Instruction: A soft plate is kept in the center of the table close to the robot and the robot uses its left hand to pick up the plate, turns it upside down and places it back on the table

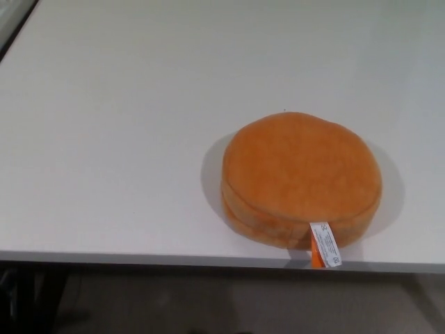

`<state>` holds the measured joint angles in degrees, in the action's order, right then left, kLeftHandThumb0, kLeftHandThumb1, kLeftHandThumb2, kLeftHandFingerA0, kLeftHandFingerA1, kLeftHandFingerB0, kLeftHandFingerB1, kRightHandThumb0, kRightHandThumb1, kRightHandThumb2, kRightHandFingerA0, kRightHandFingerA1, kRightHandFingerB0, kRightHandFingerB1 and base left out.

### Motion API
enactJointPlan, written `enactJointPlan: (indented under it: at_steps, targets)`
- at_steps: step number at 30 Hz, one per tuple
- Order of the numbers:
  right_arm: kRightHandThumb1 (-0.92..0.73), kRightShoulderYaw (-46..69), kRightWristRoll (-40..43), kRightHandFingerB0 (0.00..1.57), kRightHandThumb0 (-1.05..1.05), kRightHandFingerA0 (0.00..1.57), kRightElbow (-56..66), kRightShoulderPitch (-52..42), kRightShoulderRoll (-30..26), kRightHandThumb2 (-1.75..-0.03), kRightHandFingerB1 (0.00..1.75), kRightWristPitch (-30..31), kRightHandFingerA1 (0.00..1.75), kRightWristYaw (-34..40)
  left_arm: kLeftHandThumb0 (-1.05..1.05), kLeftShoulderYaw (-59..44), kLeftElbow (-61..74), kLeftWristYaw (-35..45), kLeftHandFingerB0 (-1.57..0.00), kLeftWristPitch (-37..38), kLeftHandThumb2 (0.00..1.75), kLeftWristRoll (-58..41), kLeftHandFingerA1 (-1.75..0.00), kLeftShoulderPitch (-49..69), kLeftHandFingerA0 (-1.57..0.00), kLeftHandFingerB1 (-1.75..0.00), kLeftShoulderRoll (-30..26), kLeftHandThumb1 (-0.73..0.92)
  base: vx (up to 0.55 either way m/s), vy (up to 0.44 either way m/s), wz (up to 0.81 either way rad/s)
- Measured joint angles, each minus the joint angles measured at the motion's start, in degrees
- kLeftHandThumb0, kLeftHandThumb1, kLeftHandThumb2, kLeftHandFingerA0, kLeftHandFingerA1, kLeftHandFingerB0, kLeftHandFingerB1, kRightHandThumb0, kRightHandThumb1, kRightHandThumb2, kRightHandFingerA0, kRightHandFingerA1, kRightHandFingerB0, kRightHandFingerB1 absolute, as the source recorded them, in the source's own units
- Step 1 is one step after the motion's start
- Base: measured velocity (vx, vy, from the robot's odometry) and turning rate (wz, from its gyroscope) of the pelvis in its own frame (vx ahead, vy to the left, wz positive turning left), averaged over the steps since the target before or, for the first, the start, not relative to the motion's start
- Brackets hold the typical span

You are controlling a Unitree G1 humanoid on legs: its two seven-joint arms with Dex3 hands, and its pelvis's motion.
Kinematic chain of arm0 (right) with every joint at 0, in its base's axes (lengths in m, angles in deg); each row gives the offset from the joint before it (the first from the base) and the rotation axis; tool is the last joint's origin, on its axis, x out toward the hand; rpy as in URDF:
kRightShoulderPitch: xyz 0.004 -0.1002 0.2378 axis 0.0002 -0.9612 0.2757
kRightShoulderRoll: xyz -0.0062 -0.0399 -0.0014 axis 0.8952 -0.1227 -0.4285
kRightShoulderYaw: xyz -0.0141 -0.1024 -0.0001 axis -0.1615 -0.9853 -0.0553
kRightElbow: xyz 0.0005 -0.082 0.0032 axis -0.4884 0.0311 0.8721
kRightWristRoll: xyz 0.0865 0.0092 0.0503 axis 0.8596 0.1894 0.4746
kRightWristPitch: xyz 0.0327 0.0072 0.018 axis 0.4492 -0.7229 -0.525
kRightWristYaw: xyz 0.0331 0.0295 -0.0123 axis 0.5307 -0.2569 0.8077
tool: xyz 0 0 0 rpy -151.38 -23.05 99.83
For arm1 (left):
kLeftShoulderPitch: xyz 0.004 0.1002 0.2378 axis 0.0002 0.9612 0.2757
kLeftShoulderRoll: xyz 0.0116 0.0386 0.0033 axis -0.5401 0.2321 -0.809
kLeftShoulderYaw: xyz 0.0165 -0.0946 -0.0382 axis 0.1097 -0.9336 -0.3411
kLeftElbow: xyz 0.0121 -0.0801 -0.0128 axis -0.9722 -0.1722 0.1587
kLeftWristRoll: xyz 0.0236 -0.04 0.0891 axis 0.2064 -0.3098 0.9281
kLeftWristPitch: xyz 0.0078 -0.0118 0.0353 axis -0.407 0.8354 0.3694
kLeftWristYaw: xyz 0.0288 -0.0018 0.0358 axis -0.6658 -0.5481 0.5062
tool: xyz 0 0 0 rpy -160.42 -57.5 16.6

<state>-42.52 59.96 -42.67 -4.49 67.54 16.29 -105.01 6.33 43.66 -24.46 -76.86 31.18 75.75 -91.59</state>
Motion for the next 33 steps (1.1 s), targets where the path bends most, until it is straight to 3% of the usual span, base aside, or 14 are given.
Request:
enactJointPlan:
  at_steps: [2,3,7,9,10,13,14,21,22,26,27,28,32,33]
  targets:
    - [-0.78,-0.05,-0.02,0.34,-0.73,0.55,0.00,0.00,0.00,-0.65,0.32,0.00,0.45,-0.01,-1.04,0.42,-0.94,0.03,-0.09,2.25,0.65,1.41,-0.34,1.83,-0.10,-0.25,-0.36,0.92,0.00,0.000,0.00]
    - [-0.63,-0.06,-0.02,0.25,-0.74,0.49,0.00,0.00,0.00,-1.01,0.47,0.00,0.58,-0.01,-0.91,0.52,-1.34,0.03,-0.13,3.06,1.15,1.91,-0.39,2.49,0.00,-0.24,-0.44,0.66,0.00,0.000,0.00]
    - [-0.78,-0.10,-0.03,0.34,-0.76,0.53,0.00,0.00,0.00,-0.64,0.33,0.00,0.46,-0.02,-1.04,0.59,-3.53,0.04,-0.05,6.54,1.19,3.72,-0.43,4.96,-0.05,-0.30,-0.64,0.72,0.00,0.000,0.00]
    - [-0.62,-0.12,-0.03,0.27,-0.75,0.48,0.00,0.00,0.01,-1.01,0.48,0.00,0.58,-0.03,-1.05,0.56,-5.52,0.04,-0.12,9.10,0.71,4.84,-0.35,6.57,-0.13,-0.28,-0.67,0.92,0.00,0.000,0.00]
    - [-0.78,-0.12,-0.04,0.34,-0.73,0.54,0.00,0.00,0.01,-0.65,0.33,0.00,0.46,-0.03,-0.39,0.55,-5.98,0.04,0.00,9.60,1.02,5.07,-0.50,6.88,0.00,-0.49,-0.67,0.29,0.00,0.000,0.00]
    - [-0.63,-0.13,-0.03,0.30,-0.81,0.51,-0.01,0.00,0.01,-0.79,0.40,0.00,0.51,-0.03,-0.39,0.45,-8.81,0.03,0.00,12.72,1.01,6.51,-0.51,8.69,0.00,-0.49,-0.66,0.28,0.00,0.000,0.00]
    - [-0.78,-0.13,-0.04,0.33,-0.75,0.55,-0.01,0.01,0.00,-0.65,0.33,0.00,0.46,-0.03,-1.01,0.37,-9.81,0.02,-0.10,13.79,1.14,6.95,-0.46,9.34,-0.08,-0.40,-0.64,0.69,0.00,0.000,0.00]
    - [-0.71,-0.13,-0.05,0.28,-0.78,0.47,-0.02,0.04,0.01,-1.04,0.48,0.00,0.58,-0.03,-0.97,-0.16,-15.86,0.04,-0.17,20.49,1.10,9.24,-0.48,13.13,-0.12,-0.40,0.40,0.64,0.00,0.000,0.00]
    - [-0.82,-0.13,-0.05,0.34,-0.71,0.52,-0.02,0.05,0.01,-0.65,0.33,0.00,0.46,-0.04,-0.97,-0.39,-16.93,0.05,-0.17,21.64,1.10,9.48,-0.48,13.70,-0.14,-0.40,0.64,0.64,0.00,0.000,0.00]
    - [-0.69,-0.16,-0.05,0.27,-0.75,0.45,-0.03,0.04,0.02,-1.03,0.48,0.00,0.57,-0.04,-0.97,-1.31,-21.35,0.10,-0.14,25.76,1.10,10.54,-0.50,15.59,-0.17,-0.39,1.80,0.64,0.00,0.000,0.00]
    - [-0.83,-0.16,-0.05,0.33,-0.72,0.50,-0.03,0.04,0.02,-0.66,0.33,0.00,0.46,-0.04,-1.01,-1.50,-22.38,0.10,-0.25,26.71,0.67,10.80,-0.41,15.97,-0.24,-0.28,2.17,0.87,0.00,0.000,0.00]
    - [-0.82,-0.16,-0.05,0.34,-0.75,0.54,-0.04,0.02,0.02,-0.67,0.33,0.00,0.46,-0.04,-0.99,-1.72,-23.65,0.10,-0.18,27.89,1.11,11.15,-0.48,16.47,-0.17,-0.40,2.57,0.65,0.00,0.000,0.00]
    - [-0.68,-0.17,-0.05,0.25,-0.75,0.45,-0.11,0.01,0.05,-1.04,0.47,0.00,0.57,-0.04,-0.98,-2.30,-26.85,0.11,-0.18,31.12,1.11,11.81,-0.49,17.57,-0.15,-0.40,3.29,0.63,0.00,0.000,0.00]
    - [-0.83,-0.16,-0.06,0.33,-0.73,0.51,-0.15,0.01,0.06,-0.66,0.32,0.00,0.45,-0.04,-1.05,-2.60,-28.27,0.13,-0.26,32.59,0.67,12.17,-0.43,18.03,-0.21,-0.30,3.67,0.84,0.00,0.000,0.00]
